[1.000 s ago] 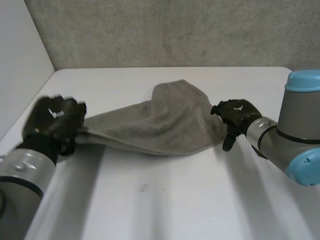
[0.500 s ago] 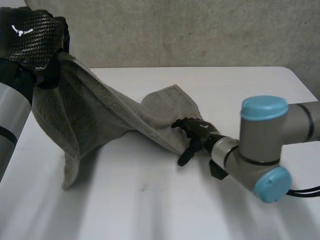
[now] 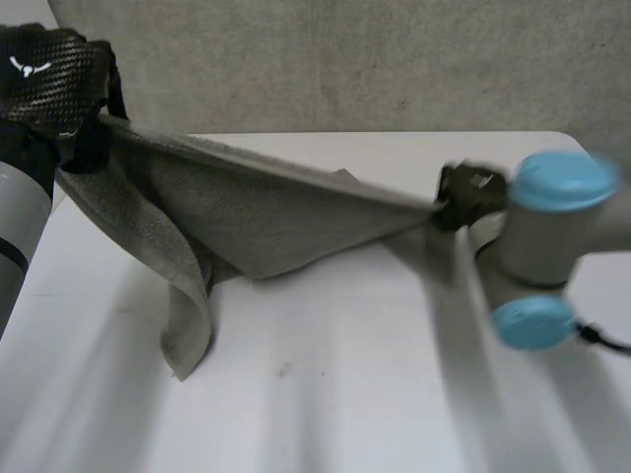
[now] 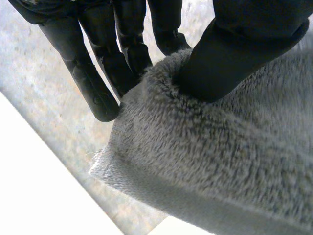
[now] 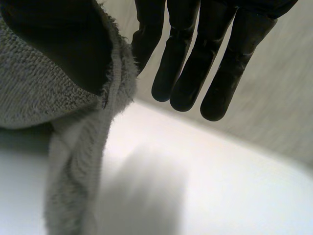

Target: Fold the towel.

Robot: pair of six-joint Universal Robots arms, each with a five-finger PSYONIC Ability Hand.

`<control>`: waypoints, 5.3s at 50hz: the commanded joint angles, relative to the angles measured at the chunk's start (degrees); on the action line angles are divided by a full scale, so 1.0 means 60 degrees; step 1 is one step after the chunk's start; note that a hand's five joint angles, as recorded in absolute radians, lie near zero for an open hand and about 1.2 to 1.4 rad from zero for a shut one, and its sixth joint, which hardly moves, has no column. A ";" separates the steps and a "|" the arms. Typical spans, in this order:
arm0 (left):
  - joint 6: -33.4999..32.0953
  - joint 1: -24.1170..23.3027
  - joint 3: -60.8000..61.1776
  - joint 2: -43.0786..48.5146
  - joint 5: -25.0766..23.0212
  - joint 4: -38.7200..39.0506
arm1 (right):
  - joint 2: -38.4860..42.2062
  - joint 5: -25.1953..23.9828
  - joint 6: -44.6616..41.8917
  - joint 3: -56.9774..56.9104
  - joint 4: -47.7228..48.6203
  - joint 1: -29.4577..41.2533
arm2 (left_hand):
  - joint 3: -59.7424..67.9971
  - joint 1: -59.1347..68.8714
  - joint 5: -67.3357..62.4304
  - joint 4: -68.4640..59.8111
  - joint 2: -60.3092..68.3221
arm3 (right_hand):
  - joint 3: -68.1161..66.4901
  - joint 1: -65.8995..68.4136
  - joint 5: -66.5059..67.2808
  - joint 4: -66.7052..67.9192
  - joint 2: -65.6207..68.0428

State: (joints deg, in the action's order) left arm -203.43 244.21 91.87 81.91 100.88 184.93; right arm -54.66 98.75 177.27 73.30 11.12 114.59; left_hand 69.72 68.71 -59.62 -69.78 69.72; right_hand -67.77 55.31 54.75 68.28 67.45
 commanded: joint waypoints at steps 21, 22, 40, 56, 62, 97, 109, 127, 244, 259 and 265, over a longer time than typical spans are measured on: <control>-0.0446 0.1339 -0.0166 0.3956 -0.0626 -0.3341 | -0.2641 -0.1253 -0.8275 0.0470 -0.7142 -0.0569 | 0.1713 0.1881 -0.1730 -0.1703 0.1713 | -0.2038 0.4115 0.2542 0.1953 0.2092; -0.0707 0.1339 -0.0412 0.4304 -0.0612 -0.3312 | -0.2305 -0.1223 -0.8319 0.0295 -0.7010 -0.0568 | 0.1713 0.1881 -0.1730 -0.1703 0.1713 | -0.2038 0.4115 0.2542 0.1953 0.2092; -0.1355 0.0768 -1.0018 0.7413 -0.0597 -0.0551 | -0.0513 -0.0124 -0.8232 -0.5509 0.1402 -0.0027 | 0.1713 0.1881 -0.1730 -0.1703 0.1713 | -0.2038 0.4115 0.2542 0.1953 0.2092; 0.0755 0.1295 -0.6033 0.6037 -0.0656 0.2430 | -0.1510 -0.1338 -0.7661 -0.2070 0.2851 -0.0173 | 0.1713 0.1881 -0.1730 -0.1703 0.1713 | -0.2038 0.4115 0.2542 0.1953 0.2092; 0.0740 0.1383 -0.3161 0.5992 -0.1079 0.2605 | -0.1263 -0.2277 -0.7616 -0.0123 0.2236 -0.0407 | 0.1713 0.1881 -0.1730 -0.1703 0.1713 | -0.2038 0.4115 0.2542 0.1953 0.2092; -0.0563 0.2028 0.1021 0.5743 -0.1242 0.3104 | 0.0320 -0.2249 -0.0878 0.1743 -0.0416 -0.2033 | 0.1713 0.1881 -0.1730 -0.1703 0.1713 | 0.7063 -0.4987 -0.6559 -0.7149 -0.7010; -0.0578 0.2057 0.1050 0.5685 -0.1212 0.2987 | 0.0262 -0.2263 -0.0526 0.1699 -0.0549 -0.2297 | 0.1713 0.1881 -0.1730 -0.1703 0.1713 | -0.2038 0.4115 0.2542 0.1953 0.2092; -0.1996 0.2348 0.2616 0.3212 -0.1256 -0.1958 | -0.2372 -0.1489 -0.9456 0.3117 -0.6522 -0.3422 | 0.1713 0.1881 -0.1730 -0.1703 0.1713 | -0.2038 0.4115 0.2542 0.1953 0.2092; 0.4388 0.1925 0.1211 0.3458 -0.2472 0.1170 | -0.0309 -0.2864 -0.6239 0.1889 -0.0256 -0.4436 | -0.9954 -0.9785 0.9937 0.9963 -0.9954 | -0.2038 0.4115 0.2542 0.1953 0.2092; 0.4417 0.1925 0.1431 0.2858 -0.2472 0.1185 | -0.1481 -0.2204 -0.8186 0.1436 0.0432 -0.4964 | -0.9954 -0.9785 0.9937 0.9963 -0.9954 | -0.2038 0.4115 0.2542 0.1953 0.2092; 0.4417 0.1925 0.1431 0.2858 -0.2472 0.1185 | -0.1672 -0.2293 -0.8041 0.0908 0.0462 -0.3469 | -0.9954 -0.9785 0.9937 0.9963 -0.9954 | -0.2038 0.4115 0.2542 0.1953 0.2092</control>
State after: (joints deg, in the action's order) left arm -176.93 255.75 100.37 98.98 86.03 192.05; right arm -63.75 85.51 128.92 81.56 13.80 86.83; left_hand 9.69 9.86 -1.43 -9.56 9.42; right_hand -67.72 54.05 56.41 68.30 67.15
